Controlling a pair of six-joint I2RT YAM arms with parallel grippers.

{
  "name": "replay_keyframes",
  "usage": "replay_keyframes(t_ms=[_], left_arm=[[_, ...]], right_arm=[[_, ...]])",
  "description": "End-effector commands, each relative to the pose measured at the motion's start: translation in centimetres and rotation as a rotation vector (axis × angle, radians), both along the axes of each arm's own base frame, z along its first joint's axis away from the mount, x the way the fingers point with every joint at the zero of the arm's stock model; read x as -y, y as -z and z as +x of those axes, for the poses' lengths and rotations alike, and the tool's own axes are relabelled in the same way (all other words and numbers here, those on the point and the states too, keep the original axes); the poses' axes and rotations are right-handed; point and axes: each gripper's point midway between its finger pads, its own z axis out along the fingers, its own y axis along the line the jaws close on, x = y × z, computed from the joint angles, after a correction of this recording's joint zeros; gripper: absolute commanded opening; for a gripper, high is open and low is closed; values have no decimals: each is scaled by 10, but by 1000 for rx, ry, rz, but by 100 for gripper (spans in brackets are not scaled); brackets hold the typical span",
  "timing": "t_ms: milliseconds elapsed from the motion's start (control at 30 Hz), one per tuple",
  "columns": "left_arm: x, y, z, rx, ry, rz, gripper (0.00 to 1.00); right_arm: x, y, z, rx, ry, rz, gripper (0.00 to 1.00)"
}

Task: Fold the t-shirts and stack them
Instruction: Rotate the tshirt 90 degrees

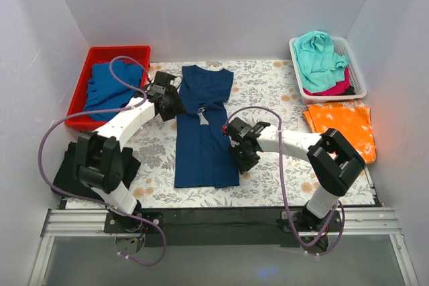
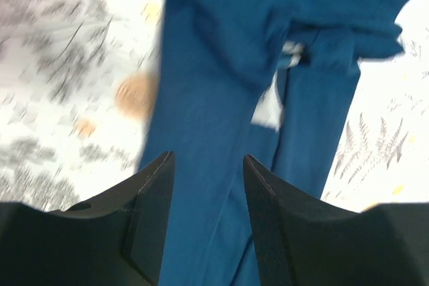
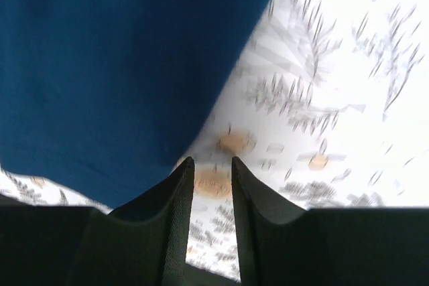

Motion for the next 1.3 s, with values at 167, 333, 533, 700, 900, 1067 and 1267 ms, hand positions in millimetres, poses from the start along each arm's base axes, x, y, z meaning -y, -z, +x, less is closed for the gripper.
replay_keyframes(t_ms=[167,333,533,700,900,1067,1267], left_arm=[[-16,11,-117,-136,0,-41,44],[0,16,-172,-223,43,-81,44],[5,19,-210,-292,-15,-186,44],[8,26,-223,-327,-56,-229,44],[25,32,-213,-311,-53,-269,43],[36,43,-199,-285,-95,-300,43],[37,76,-210,-345,-133,-169,42]], right_arm=[[20,-13,-29,-47,53,-31,33],[-8,-47,-8,37,44,72,37],[-32,-83,-3,84,36,227,47],[-51,-86,-13,43,-13,354,47],[-63,-58,-25,-32,-54,392,46],[-70,-36,-35,-90,-63,423,45],[-51,-2,-62,-198,-21,364,42]])
